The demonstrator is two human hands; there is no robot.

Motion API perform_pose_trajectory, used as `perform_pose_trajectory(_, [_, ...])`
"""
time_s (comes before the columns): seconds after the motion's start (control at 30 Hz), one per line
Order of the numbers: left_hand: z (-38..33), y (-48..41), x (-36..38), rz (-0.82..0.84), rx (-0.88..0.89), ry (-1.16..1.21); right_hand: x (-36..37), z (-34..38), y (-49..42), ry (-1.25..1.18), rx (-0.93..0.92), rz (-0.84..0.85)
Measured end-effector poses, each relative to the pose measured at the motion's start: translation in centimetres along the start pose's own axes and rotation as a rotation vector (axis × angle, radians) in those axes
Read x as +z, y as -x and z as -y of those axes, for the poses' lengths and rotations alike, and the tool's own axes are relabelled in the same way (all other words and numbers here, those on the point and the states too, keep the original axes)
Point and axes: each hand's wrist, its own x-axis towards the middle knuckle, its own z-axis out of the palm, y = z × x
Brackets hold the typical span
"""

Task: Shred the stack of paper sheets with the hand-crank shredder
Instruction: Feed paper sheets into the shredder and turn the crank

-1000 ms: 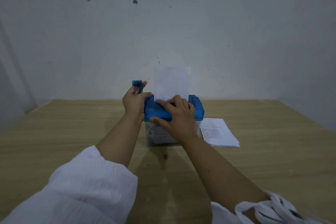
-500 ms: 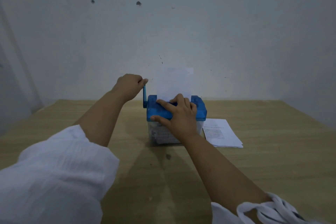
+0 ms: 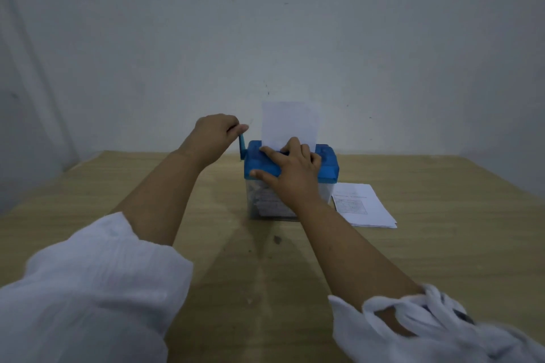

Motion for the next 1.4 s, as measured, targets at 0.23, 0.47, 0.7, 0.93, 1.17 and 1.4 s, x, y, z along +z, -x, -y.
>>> perform_pose_trajectory(0.23, [-0.3,3.5,-0.4,0.061,-0.043,0.003,0.4,0.1,-0.2,0.025,0.013,-0.009])
perform_pose_trajectory(0.47, [-1.8,5.1,0.7,0.521,-0.192,-0.264,0.4,0.0,0.1,0.003,-0.011,-0.008])
perform_pose_trajectory(0.7, [-2.1,3.5,2.3,0.570,-0.318,-0.290,0.9,-0.1,0.5,-0.019,-0.053,-0.079])
perform_pose_trajectory(0.93, [0.1,2.1,4.7,0.498,-0.484,-0.155,1.6,-0.2,0.1,-0.032,-0.076,-0.213])
perform_pose_trajectory(1.17, [1.1,1.5,6.9,0.182,-0.476,-0.024,1.7,-0.4,0.1,-0.040,-0.081,-0.199])
perform_pose_trajectory(1.4, [1.4,1.8,7.4,0.051,-0.853,0.465,1.5,-0.6,0.2,-0.040,-0.070,-0.156])
